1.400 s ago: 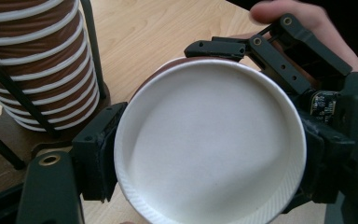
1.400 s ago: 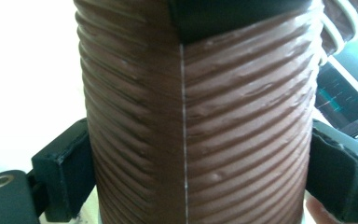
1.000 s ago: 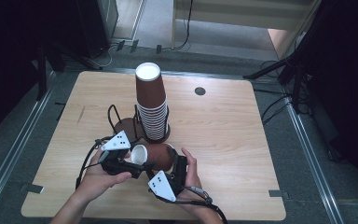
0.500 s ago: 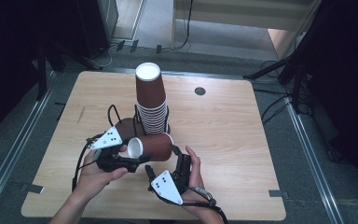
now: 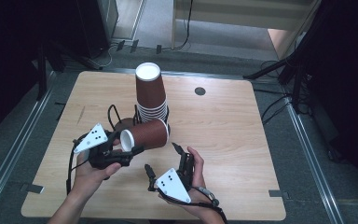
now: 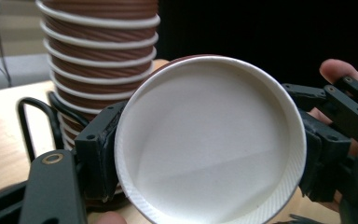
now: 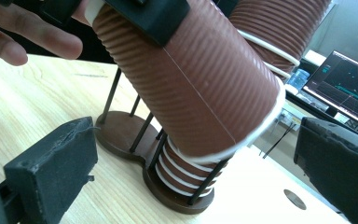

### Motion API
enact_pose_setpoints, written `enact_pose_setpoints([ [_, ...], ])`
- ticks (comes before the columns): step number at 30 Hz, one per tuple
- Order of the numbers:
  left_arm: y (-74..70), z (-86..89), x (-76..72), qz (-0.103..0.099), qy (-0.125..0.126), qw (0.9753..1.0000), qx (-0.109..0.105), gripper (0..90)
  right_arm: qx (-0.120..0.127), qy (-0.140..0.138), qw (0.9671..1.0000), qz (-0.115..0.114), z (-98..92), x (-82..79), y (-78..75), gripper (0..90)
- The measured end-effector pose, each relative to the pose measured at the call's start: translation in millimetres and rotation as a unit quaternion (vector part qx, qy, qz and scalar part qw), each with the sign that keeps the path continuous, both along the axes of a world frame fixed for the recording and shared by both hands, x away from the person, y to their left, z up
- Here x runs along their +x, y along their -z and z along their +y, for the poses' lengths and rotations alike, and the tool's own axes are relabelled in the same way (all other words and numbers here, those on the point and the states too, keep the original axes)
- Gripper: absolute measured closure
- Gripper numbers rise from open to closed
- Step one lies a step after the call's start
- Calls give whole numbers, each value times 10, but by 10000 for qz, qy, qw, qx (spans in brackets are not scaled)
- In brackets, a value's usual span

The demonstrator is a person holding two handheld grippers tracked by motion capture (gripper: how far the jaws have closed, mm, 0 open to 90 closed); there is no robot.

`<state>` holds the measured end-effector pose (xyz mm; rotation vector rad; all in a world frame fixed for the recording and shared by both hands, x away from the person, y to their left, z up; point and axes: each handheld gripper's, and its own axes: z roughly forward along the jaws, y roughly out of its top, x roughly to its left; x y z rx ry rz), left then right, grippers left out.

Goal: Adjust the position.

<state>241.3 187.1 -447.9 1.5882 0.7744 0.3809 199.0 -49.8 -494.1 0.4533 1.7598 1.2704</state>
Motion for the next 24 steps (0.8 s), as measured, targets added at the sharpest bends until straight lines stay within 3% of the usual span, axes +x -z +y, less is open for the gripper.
enact_pose_setpoints([
  [4, -30, 39, -20, -140, -47, 9998, -147, 240, 13, -171, 9998, 122, -13, 3, -2, 0],
  [13, -89, 66, -86, -500, 43, 9971, -574, 240, 168, -154, 9995, 207, -15, -9, -21, 0],
  [20, -103, 51, -122, -667, 121, 9950, -731, 240, 646, -127, 9965, 512, -66, 4, -81, 31],
  [24, -87, 16, -132, -734, 99, 9946, -724, 240, 747, -39, 9959, 503, -79, -12, -107, 47],
])
